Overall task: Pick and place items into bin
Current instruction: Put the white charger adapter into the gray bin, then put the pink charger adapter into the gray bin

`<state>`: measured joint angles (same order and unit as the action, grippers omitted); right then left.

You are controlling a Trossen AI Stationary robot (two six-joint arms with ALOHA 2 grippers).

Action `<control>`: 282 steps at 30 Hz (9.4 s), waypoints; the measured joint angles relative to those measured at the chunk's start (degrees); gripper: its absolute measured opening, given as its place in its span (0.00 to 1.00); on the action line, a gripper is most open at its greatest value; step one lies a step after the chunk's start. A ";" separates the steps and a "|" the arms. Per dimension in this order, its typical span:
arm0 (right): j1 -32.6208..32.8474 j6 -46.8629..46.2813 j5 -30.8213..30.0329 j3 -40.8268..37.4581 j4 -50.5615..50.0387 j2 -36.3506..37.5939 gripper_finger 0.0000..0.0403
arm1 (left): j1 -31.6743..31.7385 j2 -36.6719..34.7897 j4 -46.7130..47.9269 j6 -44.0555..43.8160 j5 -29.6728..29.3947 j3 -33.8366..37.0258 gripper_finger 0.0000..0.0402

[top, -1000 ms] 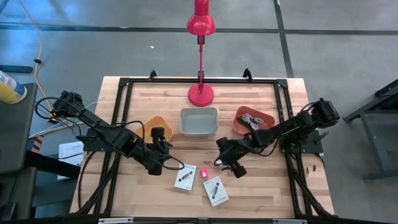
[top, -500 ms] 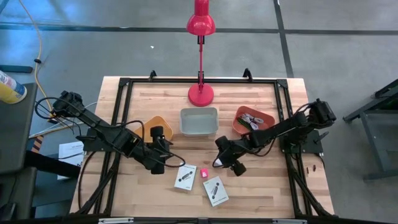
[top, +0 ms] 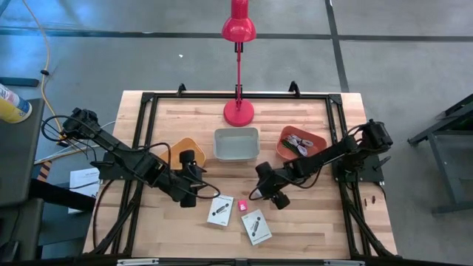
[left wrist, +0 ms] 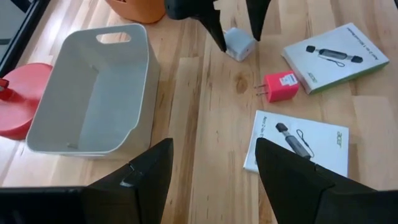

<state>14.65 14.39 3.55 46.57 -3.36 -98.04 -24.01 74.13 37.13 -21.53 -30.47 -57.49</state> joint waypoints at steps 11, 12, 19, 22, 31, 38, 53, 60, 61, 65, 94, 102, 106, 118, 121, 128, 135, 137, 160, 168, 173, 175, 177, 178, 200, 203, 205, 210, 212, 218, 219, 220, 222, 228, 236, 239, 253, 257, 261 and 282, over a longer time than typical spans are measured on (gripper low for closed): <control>-0.41 -15.50 -3.14 0.00 -4.57 0.00 0.63 | 0.00 0.00 0.29 0.58 -0.01 0.00 0.54; -0.41 -16.39 -3.02 0.00 -4.02 0.00 0.63 | 0.00 0.00 0.34 0.76 -0.01 0.00 0.54; 0.39 -17.26 -1.30 0.00 0.48 0.00 0.62 | 0.00 0.00 0.34 3.11 0.00 0.00 0.54; 0.48 -17.13 -1.58 0.00 0.89 0.00 0.62 | -0.01 0.00 0.44 3.27 0.00 0.00 0.54; 0.42 -19.34 -2.42 0.00 1.06 0.00 0.57 | -0.01 0.00 0.56 3.51 -0.01 0.00 0.54; 0.49 -19.49 -1.04 0.00 0.64 -0.61 0.56 | 0.00 0.00 0.54 4.78 -0.49 0.00 0.54; 0.31 -21.68 -1.26 0.02 -0.11 -0.63 0.51 | 0.00 0.00 0.32 4.76 -0.66 0.00 0.54; 0.31 -22.54 -1.22 0.04 -0.99 -0.60 0.47 | 0.00 0.00 0.31 4.76 -0.66 0.00 0.54; 0.31 -23.08 -1.22 0.04 -1.02 -0.59 0.47 | 0.00 0.00 0.30 4.76 -0.66 0.00 0.54; 0.31 -23.98 -1.30 0.04 -1.09 -0.59 0.48 | 0.00 0.00 0.30 4.76 -0.66 0.00 0.54; 0.35 -24.45 0.33 0.02 0.86 -0.59 0.57 | 0.00 0.00 0.28 4.76 -1.51 0.00 0.54; 0.36 -24.48 0.38 0.02 1.50 -1.36 0.54 | 0.00 0.00 0.30 4.76 -1.58 0.00 0.54; 0.76 -25.98 1.77 0.10 4.28 -4.11 0.55 | 0.00 0.01 0.35 4.76 -1.75 0.02 0.54; 1.00 -29.38 0.99 0.15 6.64 -5.33 0.56 | 0.00 0.02 0.32 4.76 -1.75 0.02 0.54; 0.99 -29.56 0.88 0.13 6.47 -5.35 0.52 | 0.00 0.02 0.31 4.75 -1.75 0.02 0.54; 0.97 -29.94 0.86 0.11 6.32 -5.38 0.47 | 0.00 0.02 0.28 4.62 -1.74 0.02 0.54; 0.99 -29.99 0.75 0.09 6.26 -5.44 0.53 | 0.00 0.02 0.19 4.58 -1.73 0.02 0.54; 0.99 -30.00 0.75 0.09 6.26 -5.44 0.53 | 0.00 0.02 0.20 4.58 -1.73 0.02 0.54; 0.97 -32.70 0.85 0.04 6.27 -5.46 0.47 | 0.00 0.02 0.27 4.76 -1.73 0.02 0.54; 0.95 -34.97 0.79 0.04 6.30 -5.46 0.50 | 0.00 0.02 0.28 4.78 -1.75 0.02 0.54; 0.97 -35.14 0.86 -0.02 6.02 -4.77 0.48 | -0.01 0.02 0.30 4.78 -1.89 0.02 0.54; 1.00 -35.14 0.77 -0.07 5.65 -4.14 0.47 | -0.01 0.02 0.29 4.78 -2.09 0.02 0.54; 1.01 -35.14 0.29 -0.17 5.25 -3.55 0.47 | 0.00 0.02 0.30 4.78 -2.15 0.02 0.54; 1.01 -35.15 0.01 -0.17 4.97 -3.25 0.48 | 0.00 0.02 0.30 4.78 -2.24 0.02 0.54; 0.86 -35.48 0.47 4.78 1.40 -1.60 0.51 | 0.00 0.02 0.30 4.78 -2.80 0.02 0.54; 0.30 -33.07 0.44 8.29 -1.17 -1.57 0.48 | 0.00 0.02 0.30 4.78 -2.80 0.02 0.54; -0.34 -30.99 0.33 11.08 -3.75 -1.58 0.47 | 0.00 0.02 0.30 4.78 -2.80 0.02 0.54; -2.26 -24.67 -3.23 19.25 -11.03 -1.57 0.47 | -0.01 0.02 0.31 4.78 -2.80 0.02 0.54; -3.50 -21.93 -6.10 22.53 -14.21 -1.57 0.49 | -0.01 0.02 0.34 4.78 -2.77 0.02 0.54; -9.43 -16.06 -13.68 29.84 -20.60 -1.49 0.49 | -0.02 0.00 0.43 4.78 -2.16 0.02 0.54; -10.76 -15.86 -14.14 30.30 -20.98 -1.49 0.48 | -0.02 0.02 0.43 4.78 -1.93 0.02 0.54; -12.12 -15.82 -14.27 30.53 -21.10 -1.49 0.47 | -0.02 0.02 0.45 4.78 -1.70 0.02 0.54; -14.75 -15.82 -13.89 30.56 -21.32 -1.49 0.47 | -0.02 0.02 0.48 4.78 -1.49 0.02 0.54; -21.43 -15.88 -11.54 30.40 -21.41 -2.72 0.50 | -0.02 0.02 0.48 4.78 -1.47 0.02 0.54; -24.94 -17.10 -7.28 30.34 -20.16 -6.65 0.47 | -0.02 0.02 0.54 4.78 -1.51 0.02 0.54; -25.04 -17.35 -5.97 30.32 -18.36 -8.56 0.47 | -0.02 0.02 0.52 4.78 -1.54 0.02 0.54; -25.13 -22.02 -5.00 30.29 -15.53 -14.60 0.47 | -0.02 0.02 0.37 4.76 -1.71 0.02 0.54; -25.19 -21.94 -5.15 30.30 -15.25 -14.49 0.44 | -0.02 0.02 0.36 4.75 -2.14 0.02 0.54; -25.17 -21.92 -4.50 30.29 -15.23 -14.36 0.42 | -0.02 0.02 0.37 4.76 -2.45 0.02 0.54; -20.52 -11.39 1.78 53.92 -41.57 -13.87 0.36 | -0.02 0.02 0.45 4.76 -3.68 0.02 0.54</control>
<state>-5.88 3.00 5.33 100.49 -44.93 -111.91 -24.03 74.15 37.58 -16.78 -34.15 -57.47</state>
